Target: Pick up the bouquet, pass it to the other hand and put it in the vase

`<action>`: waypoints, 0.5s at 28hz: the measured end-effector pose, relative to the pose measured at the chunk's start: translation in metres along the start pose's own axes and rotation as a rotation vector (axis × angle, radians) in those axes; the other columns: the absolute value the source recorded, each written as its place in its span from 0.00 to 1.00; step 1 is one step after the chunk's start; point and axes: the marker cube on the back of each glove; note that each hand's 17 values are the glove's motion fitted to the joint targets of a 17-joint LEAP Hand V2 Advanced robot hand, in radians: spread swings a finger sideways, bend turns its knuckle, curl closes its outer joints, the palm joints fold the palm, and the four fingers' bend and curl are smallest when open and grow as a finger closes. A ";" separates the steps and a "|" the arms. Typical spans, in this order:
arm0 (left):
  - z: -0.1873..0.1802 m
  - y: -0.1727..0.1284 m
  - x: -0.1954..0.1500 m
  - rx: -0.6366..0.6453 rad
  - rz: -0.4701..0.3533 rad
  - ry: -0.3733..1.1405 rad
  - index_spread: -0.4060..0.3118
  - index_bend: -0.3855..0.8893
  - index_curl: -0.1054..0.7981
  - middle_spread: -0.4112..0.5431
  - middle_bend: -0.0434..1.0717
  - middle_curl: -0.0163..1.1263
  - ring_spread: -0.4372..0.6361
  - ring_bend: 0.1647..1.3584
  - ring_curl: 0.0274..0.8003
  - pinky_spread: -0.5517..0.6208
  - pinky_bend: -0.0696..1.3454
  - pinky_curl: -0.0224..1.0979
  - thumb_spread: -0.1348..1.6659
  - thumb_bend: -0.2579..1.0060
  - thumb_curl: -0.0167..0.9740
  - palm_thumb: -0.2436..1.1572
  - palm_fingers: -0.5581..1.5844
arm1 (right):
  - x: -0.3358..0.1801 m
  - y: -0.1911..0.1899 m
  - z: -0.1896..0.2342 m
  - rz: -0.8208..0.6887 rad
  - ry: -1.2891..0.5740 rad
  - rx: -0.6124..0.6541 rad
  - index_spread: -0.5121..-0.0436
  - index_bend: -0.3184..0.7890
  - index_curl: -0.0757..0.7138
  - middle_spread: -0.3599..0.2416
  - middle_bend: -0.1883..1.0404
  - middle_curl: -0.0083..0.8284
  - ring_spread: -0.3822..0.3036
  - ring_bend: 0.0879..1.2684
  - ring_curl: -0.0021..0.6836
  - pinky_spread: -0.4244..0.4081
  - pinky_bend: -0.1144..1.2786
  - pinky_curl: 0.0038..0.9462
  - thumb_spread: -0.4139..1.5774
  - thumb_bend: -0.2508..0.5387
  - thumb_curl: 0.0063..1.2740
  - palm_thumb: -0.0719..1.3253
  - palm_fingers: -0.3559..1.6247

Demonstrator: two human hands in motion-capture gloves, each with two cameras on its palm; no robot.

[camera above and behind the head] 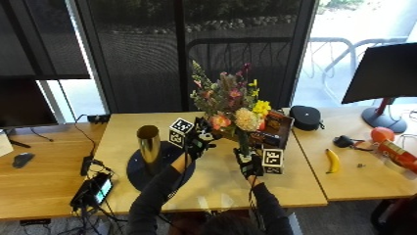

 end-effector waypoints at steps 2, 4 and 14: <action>0.008 -0.009 0.001 -0.009 -0.001 0.028 0.71 0.32 0.39 0.70 0.14 0.25 0.63 0.36 0.39 0.70 0.56 0.42 0.65 0.23 0.37 0.55 0.37 | 0.003 0.002 0.022 -0.012 -0.036 -0.064 0.64 0.81 0.86 0.30 0.77 0.82 0.27 0.70 0.86 0.23 0.61 0.59 0.54 0.28 0.46 0.74 0.88; 0.016 -0.015 0.002 -0.024 0.000 0.044 0.73 0.33 0.38 0.72 0.15 0.25 0.63 0.38 0.40 0.69 0.59 0.43 0.64 0.22 0.38 0.56 0.37 | -0.007 0.012 0.039 -0.020 -0.073 -0.117 0.64 0.82 0.86 0.30 0.78 0.82 0.27 0.70 0.86 0.23 0.62 0.59 0.54 0.28 0.47 0.74 0.88; 0.049 -0.015 0.022 -0.026 0.051 0.089 0.67 0.49 0.42 0.62 0.32 0.30 0.59 0.40 0.39 0.71 0.42 0.35 0.60 0.19 0.40 0.61 0.46 | -0.027 0.047 0.109 -0.038 -0.195 -0.303 0.65 0.82 0.87 0.31 0.79 0.81 0.27 0.71 0.85 0.23 0.62 0.59 0.51 0.28 0.49 0.74 0.88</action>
